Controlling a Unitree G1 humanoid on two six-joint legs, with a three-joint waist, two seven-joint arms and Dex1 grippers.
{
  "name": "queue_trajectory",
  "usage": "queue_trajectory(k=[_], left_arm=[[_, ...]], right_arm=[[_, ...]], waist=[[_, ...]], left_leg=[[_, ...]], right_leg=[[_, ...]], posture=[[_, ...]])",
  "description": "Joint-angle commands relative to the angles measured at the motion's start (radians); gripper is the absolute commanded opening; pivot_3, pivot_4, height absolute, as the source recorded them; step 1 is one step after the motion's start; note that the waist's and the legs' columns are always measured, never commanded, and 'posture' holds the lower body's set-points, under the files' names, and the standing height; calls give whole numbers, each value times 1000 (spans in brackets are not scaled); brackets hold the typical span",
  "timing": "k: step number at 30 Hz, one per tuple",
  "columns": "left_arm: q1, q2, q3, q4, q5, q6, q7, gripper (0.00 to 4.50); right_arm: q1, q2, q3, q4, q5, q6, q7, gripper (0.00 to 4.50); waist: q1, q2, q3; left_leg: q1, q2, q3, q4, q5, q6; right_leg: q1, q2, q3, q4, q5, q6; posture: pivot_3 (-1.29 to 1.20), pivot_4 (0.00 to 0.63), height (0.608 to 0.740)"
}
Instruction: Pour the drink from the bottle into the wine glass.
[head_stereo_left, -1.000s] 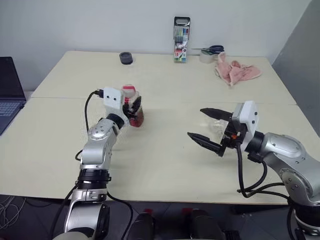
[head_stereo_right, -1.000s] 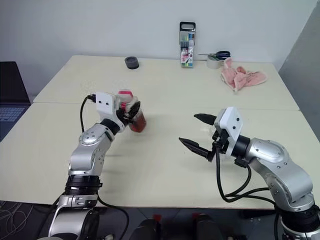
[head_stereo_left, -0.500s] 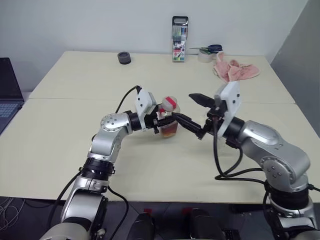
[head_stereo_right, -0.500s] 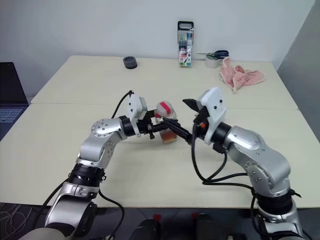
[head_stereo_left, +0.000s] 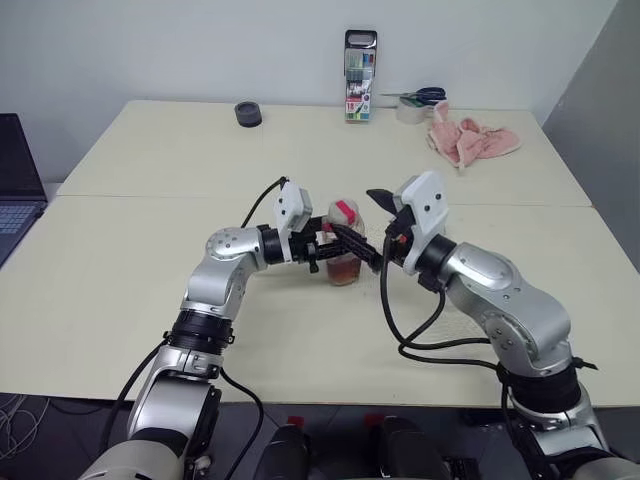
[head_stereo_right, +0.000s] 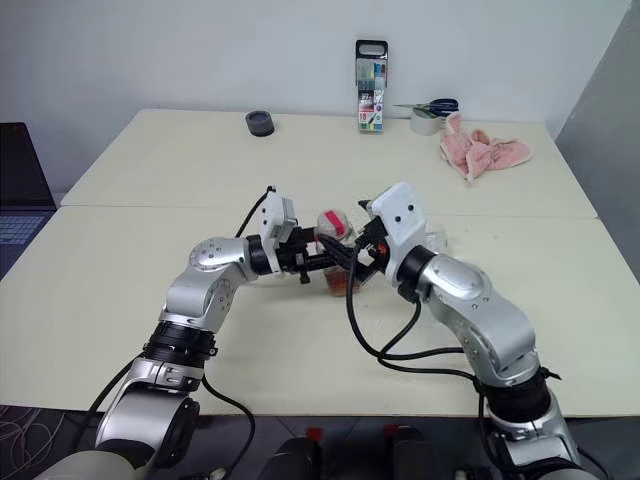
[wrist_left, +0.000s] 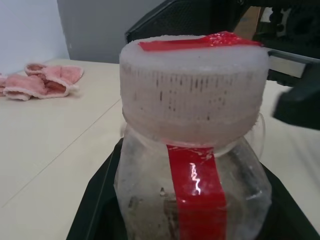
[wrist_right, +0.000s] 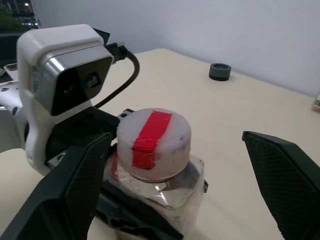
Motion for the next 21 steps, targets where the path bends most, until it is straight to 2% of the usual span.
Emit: queue_trajectory(k=[1,2,5,10,11,14,17,21], left_arm=[[-12,4,24,-18,-19,-30,-17,1817],[-11,4,23,-18,-17,-31,-19,1817],[-6,7,22,-25,-15,-29,-19,1817],[1,12,19,-51,-18,-16,-16,1817],[1,12,18,-55,-19,-13,-15,1817],[-2,20,11,-74,-25,8,-27,1815],[2,34,-6,-107,-36,35,-62,1814],[-9,51,-19,-130,-41,53,-107,1804]], right_arm=[[-28,24,0,3,-27,-45,7,4500],[-29,29,0,8,-30,-49,11,4500],[-31,39,2,18,-40,-54,25,3861],[-36,40,15,25,-42,-55,63,2053],[-38,39,16,26,-41,-56,71,1846],[-63,5,38,42,-44,-93,155,1849],[-89,-81,52,81,-3,-165,365,1849],[-178,-211,19,241,40,-252,651,1849]], waist=[[0,0,0],[0,0,0],[0,0,0],[-1,0,0],[-1,0,0],[-1,0,0],[-4,1,1],[-6,2,2]], left_leg=[[0,0,0,0,0,0],[0,0,0,0,0,0],[0,0,0,0,0,0],[0,0,0,0,0,0],[0,0,0,0,0,0],[0,0,0,0,0,0],[0,0,0,0,0,0],[0,0,0,0,0,0]], right_leg=[[0,0,0,0,0,0],[0,0,0,0,0,0],[0,0,0,0,0,0],[0,0,0,0,0,0],[0,0,0,0,0,0],[0,0,0,0,0,0],[0,0,0,0,0,0],[0,0,0,0,0,0]], posture=[[0,150,740],[0,150,740],[0,150,740],[0,150,740],[0,150,740],[0,150,740],[0,150,740],[0,150,740]])
